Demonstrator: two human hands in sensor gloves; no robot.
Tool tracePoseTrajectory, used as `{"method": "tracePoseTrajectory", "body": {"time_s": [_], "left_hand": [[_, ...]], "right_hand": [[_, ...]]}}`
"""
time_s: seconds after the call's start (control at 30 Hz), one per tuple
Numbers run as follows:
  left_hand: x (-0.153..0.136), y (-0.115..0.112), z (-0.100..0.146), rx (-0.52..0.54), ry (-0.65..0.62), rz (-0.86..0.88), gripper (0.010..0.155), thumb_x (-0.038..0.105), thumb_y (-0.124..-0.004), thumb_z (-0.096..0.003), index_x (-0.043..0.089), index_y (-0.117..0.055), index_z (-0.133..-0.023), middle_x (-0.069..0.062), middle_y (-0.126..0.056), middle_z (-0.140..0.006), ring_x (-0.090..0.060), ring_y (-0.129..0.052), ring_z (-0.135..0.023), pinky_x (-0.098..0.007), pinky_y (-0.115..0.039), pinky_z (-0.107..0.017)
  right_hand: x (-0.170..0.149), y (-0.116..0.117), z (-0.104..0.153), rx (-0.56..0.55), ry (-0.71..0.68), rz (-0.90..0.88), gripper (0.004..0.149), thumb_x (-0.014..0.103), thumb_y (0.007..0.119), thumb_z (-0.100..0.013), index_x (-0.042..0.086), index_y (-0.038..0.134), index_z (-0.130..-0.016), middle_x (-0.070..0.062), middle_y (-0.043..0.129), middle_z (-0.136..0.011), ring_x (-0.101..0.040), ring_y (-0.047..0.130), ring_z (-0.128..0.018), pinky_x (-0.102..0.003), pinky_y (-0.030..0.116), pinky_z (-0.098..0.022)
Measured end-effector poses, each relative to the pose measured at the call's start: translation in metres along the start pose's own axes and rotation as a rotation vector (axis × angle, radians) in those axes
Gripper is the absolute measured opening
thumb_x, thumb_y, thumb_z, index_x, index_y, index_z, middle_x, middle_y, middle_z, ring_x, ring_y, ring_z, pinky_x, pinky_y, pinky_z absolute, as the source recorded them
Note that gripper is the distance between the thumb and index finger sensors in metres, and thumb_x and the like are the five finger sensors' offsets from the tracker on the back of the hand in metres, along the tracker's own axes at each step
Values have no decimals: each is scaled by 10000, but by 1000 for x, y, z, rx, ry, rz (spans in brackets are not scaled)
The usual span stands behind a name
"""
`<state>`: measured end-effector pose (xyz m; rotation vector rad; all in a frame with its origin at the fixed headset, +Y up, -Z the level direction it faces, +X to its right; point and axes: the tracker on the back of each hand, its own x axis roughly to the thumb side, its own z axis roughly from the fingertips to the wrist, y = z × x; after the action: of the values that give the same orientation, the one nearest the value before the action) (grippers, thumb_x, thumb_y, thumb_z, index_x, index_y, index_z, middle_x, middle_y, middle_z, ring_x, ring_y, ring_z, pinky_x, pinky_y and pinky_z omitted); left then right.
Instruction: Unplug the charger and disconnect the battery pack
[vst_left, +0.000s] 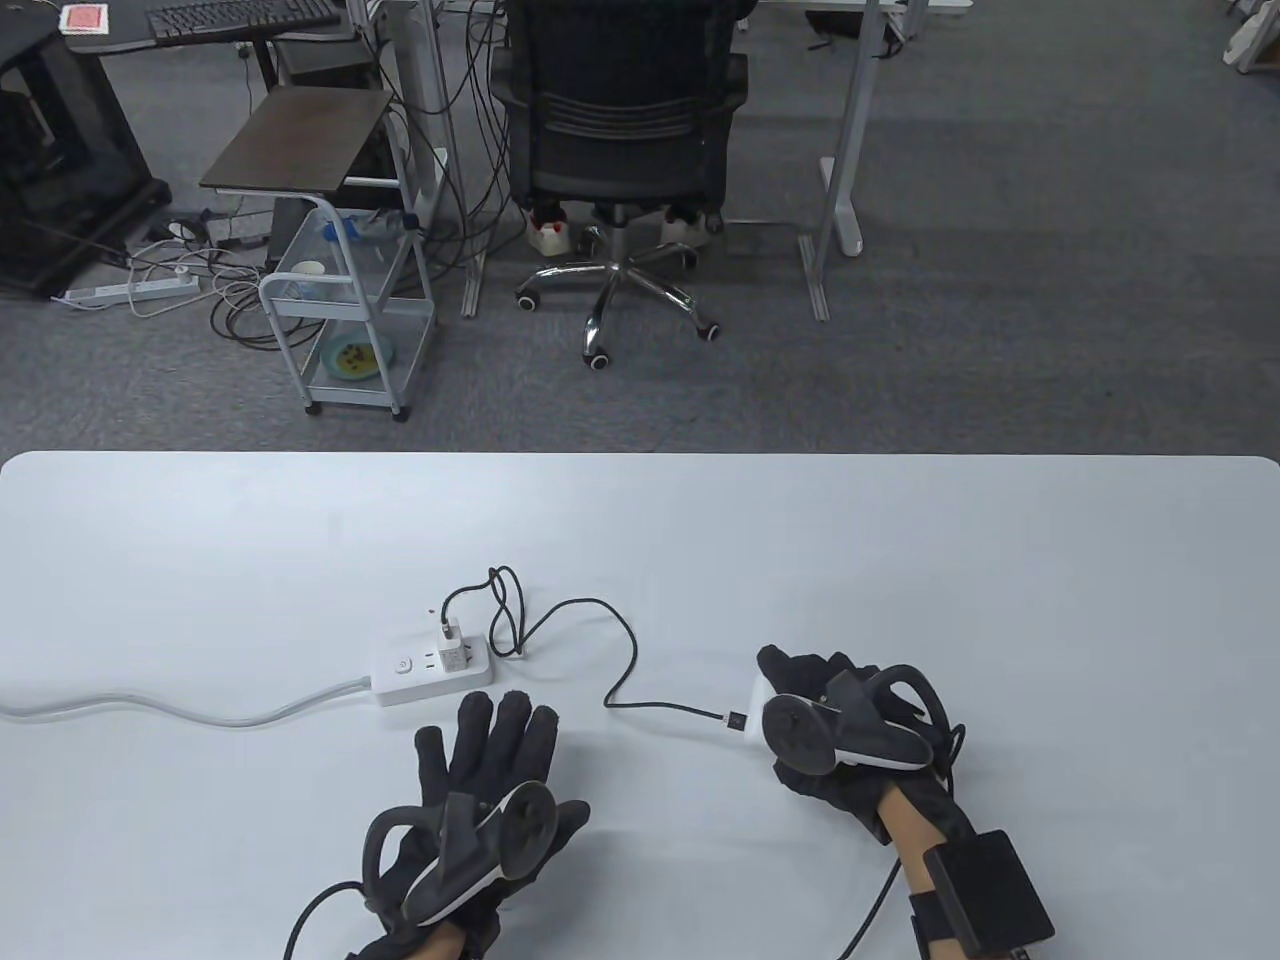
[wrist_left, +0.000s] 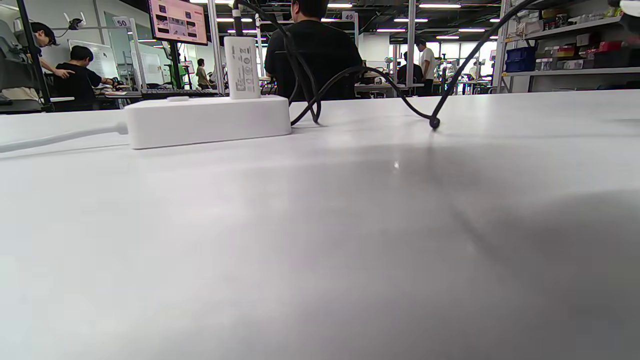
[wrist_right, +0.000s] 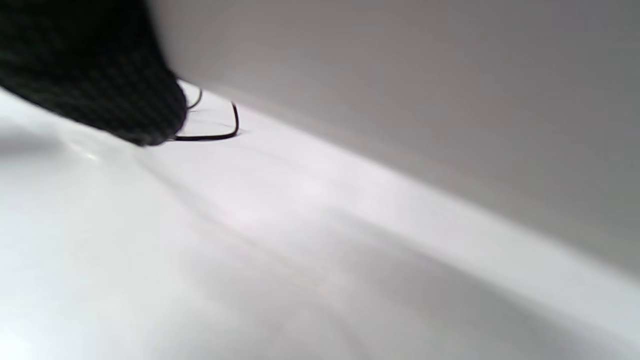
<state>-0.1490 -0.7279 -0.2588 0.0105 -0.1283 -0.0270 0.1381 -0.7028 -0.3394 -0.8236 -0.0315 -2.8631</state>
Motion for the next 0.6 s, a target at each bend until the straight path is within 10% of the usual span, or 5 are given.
{"method": "tracePoseTrajectory", "body": {"time_s": [0.6], "left_hand": [[-3, -3, 1, 1, 9, -13, 889, 817, -513, -447, 400, -296, -1202, 57, -302, -1316, -329, -331, -1265, -655, -392, -853]], "right_hand": [[56, -22, 7, -20, -155, 40, 1119, 655, 847, -239, 76, 328, -1043, -241, 500, -1093, -596, 615, -860, -663, 637, -554]]}}
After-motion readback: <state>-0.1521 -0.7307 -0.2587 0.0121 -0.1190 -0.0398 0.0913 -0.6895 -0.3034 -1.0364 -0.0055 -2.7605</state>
